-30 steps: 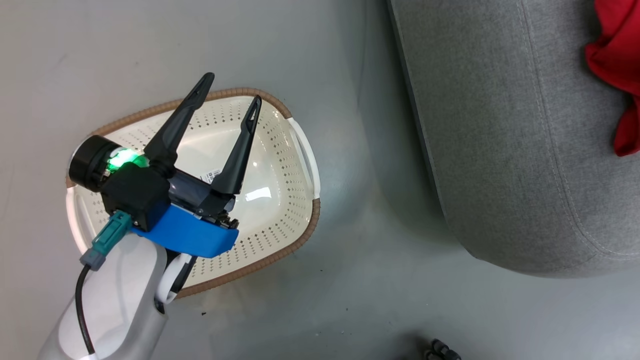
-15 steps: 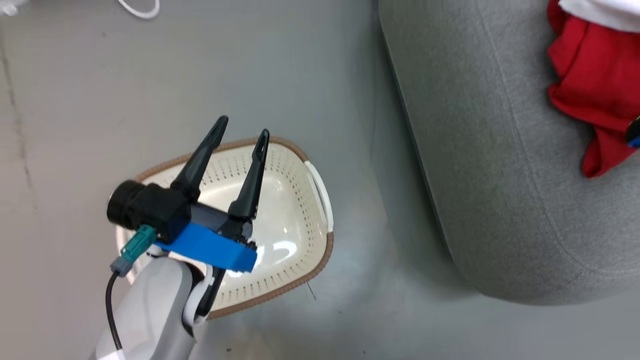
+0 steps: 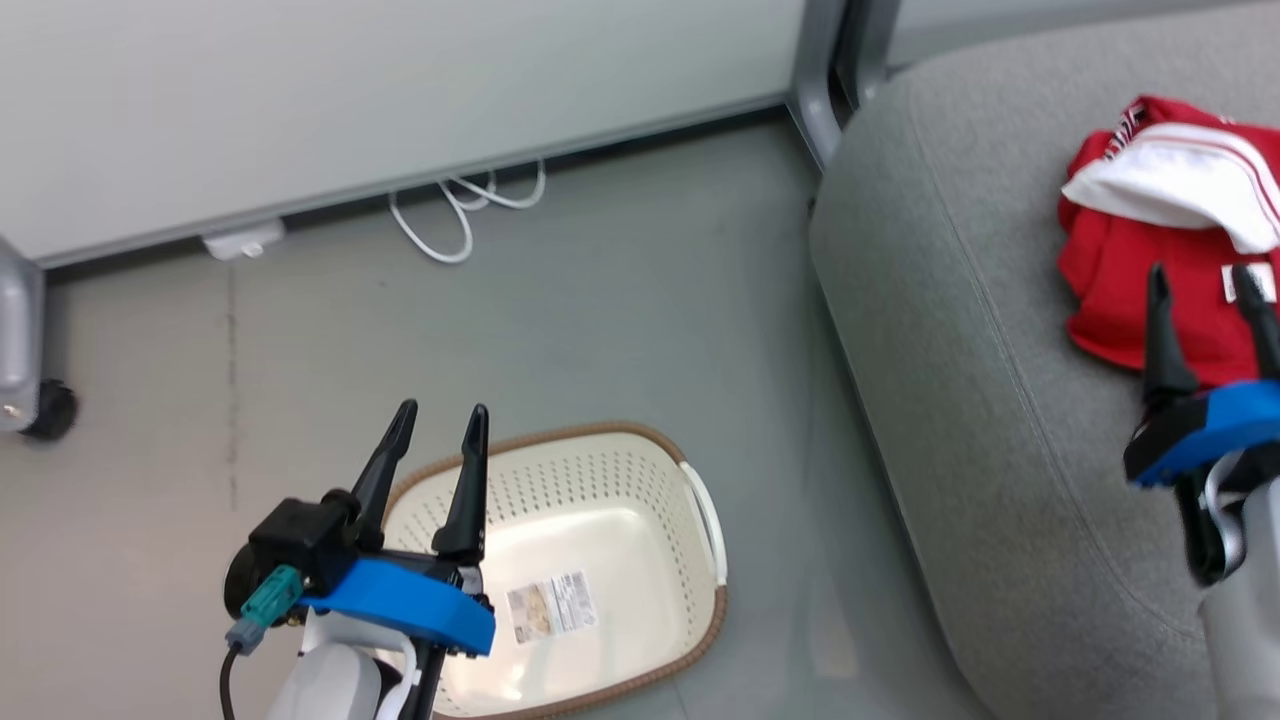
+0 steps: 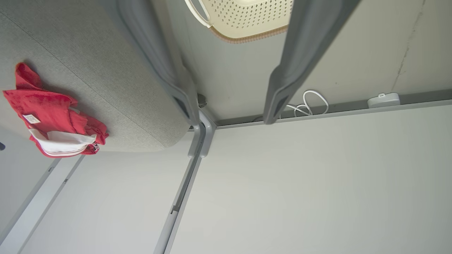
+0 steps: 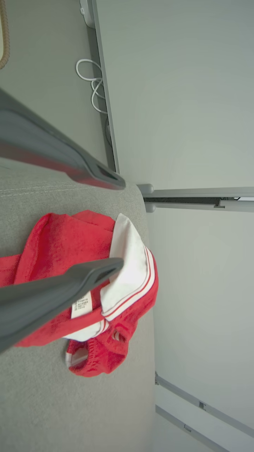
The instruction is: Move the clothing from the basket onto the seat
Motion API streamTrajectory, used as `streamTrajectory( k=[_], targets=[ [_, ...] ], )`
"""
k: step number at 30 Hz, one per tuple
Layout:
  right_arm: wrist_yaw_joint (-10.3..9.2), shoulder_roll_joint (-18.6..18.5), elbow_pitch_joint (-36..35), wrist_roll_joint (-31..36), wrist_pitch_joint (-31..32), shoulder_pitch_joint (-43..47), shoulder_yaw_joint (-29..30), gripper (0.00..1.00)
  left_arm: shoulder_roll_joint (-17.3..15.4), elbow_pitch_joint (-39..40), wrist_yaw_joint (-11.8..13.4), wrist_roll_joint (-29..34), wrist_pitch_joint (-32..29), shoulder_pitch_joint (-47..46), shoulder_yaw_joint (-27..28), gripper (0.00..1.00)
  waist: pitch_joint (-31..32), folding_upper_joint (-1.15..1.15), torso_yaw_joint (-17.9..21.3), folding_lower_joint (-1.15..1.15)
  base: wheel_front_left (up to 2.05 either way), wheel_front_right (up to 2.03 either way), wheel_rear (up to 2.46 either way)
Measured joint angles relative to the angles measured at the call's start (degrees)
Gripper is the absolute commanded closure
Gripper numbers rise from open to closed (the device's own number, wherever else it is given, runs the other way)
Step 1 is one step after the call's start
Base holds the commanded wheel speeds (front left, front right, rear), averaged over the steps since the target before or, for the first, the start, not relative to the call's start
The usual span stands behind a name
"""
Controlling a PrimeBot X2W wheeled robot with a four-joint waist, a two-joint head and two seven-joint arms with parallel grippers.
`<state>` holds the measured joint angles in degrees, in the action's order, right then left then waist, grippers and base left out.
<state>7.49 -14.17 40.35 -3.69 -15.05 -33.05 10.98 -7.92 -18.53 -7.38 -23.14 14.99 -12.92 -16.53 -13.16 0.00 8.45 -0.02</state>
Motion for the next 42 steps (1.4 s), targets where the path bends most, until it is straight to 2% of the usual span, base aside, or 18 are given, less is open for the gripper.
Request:
streamTrajectory(
  k=[11,20,26,42],
  targets=[
    [0.00,3.9,-14.9,-1.0,0.9,16.0,-4.7,0.00,1.5,-1.5,0.0,1.0,0.0,5.2,5.0,0.00,8.5,0.00,-7.2,0.00,0.00,0.00,0.00],
    [0.00,8.2,-24.1,-0.9,3.9,24.7,-6.7,0.00,1.0,-3.1,0.0,1.5,0.0,7.2,7.1,0.00,13.0,0.00,-11.5,0.00,0.00,0.00,0.00],
    [0.00,9.5,-26.0,-1.2,5.2,26.9,-7.3,0.00,0.4,-3.9,0.0,1.5,0.0,7.4,7.9,0.00,13.8,0.00,-12.3,0.01,0.00,0.00,0.00],
    [0.00,10.5,-27.1,-1.3,5.9,27.7,-7.3,0.00,0.4,-4.5,0.0,1.0,0.0,7.5,7.9,0.00,13.7,0.00,-11.4,0.02,0.00,0.00,0.00]
  ],
)
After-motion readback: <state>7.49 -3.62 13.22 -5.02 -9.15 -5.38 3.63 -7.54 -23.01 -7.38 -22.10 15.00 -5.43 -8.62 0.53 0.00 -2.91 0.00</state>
